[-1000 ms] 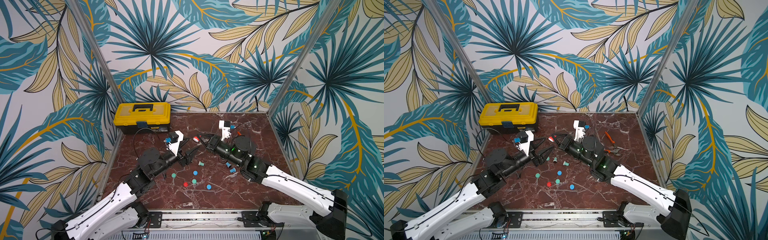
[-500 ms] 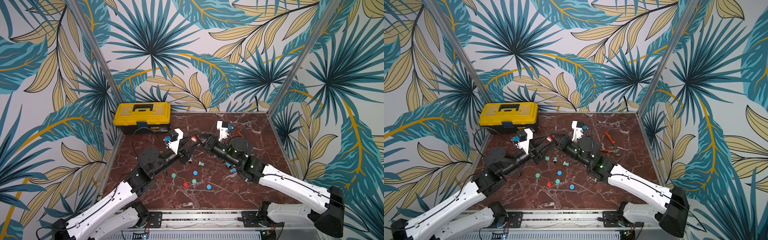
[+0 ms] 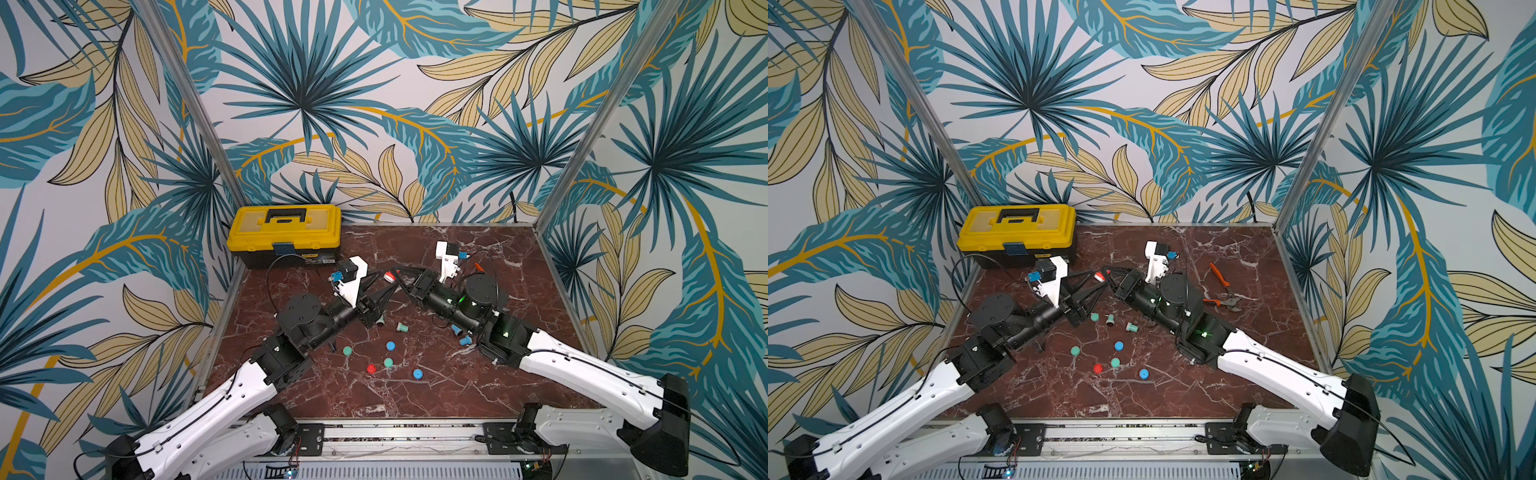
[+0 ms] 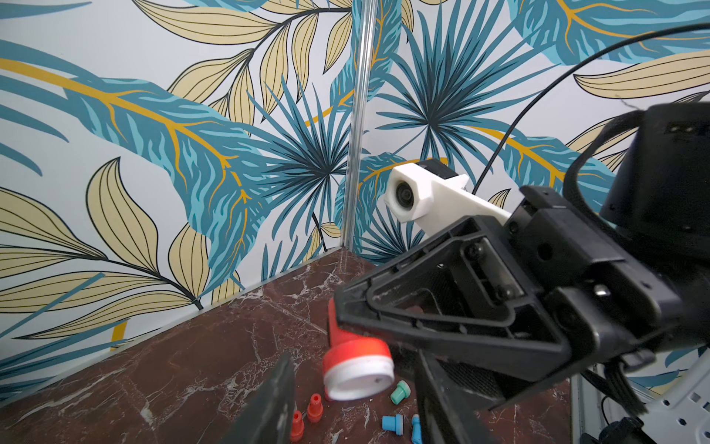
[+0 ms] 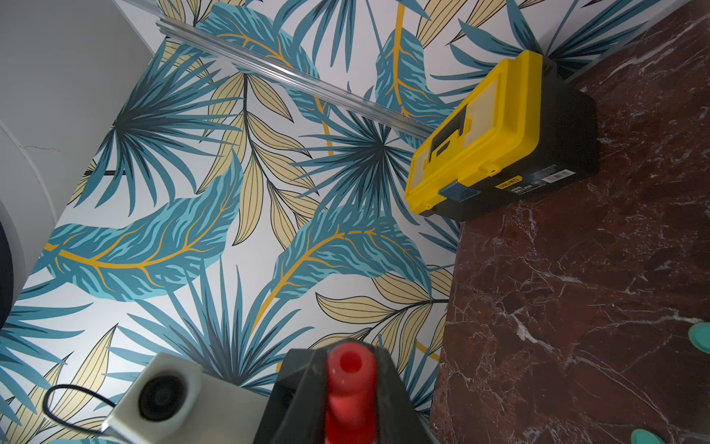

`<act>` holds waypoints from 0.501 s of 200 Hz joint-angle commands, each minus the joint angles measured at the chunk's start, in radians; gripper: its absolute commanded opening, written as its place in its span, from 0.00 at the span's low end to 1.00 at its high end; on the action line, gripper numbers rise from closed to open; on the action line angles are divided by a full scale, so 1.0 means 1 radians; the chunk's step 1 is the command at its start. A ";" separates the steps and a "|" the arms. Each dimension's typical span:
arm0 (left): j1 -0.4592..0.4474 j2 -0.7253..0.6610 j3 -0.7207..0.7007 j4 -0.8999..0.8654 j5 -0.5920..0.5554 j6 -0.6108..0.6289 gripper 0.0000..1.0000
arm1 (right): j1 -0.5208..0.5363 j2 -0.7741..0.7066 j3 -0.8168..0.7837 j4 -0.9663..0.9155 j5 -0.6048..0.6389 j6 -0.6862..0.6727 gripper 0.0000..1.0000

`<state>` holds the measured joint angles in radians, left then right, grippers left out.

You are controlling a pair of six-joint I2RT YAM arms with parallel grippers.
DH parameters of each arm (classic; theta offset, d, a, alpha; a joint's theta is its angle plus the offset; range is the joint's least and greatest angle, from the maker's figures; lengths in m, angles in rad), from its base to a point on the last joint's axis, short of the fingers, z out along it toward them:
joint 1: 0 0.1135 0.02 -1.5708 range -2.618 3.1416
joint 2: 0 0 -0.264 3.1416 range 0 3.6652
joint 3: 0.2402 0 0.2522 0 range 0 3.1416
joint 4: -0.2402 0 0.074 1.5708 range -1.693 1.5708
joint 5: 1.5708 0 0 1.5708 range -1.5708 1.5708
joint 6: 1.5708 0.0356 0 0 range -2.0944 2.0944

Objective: Close the stamp cap
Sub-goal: Pick up the stamp from the center of the board.

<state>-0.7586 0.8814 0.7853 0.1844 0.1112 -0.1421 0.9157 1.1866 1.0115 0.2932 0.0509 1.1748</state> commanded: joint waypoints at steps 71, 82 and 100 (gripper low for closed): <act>-0.002 -0.006 0.011 0.015 -0.015 0.019 0.39 | 0.019 0.009 0.002 0.025 -0.055 0.019 0.06; -0.002 -0.004 0.011 0.015 -0.015 0.031 0.34 | 0.020 0.009 -0.002 0.024 -0.059 0.020 0.06; -0.002 -0.002 0.011 0.015 -0.015 0.045 0.29 | 0.021 0.004 -0.004 0.020 -0.065 0.017 0.06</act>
<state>-0.7620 0.8833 0.7853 0.1879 0.1120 -0.1280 0.9211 1.1896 1.0111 0.2951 0.0357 1.1862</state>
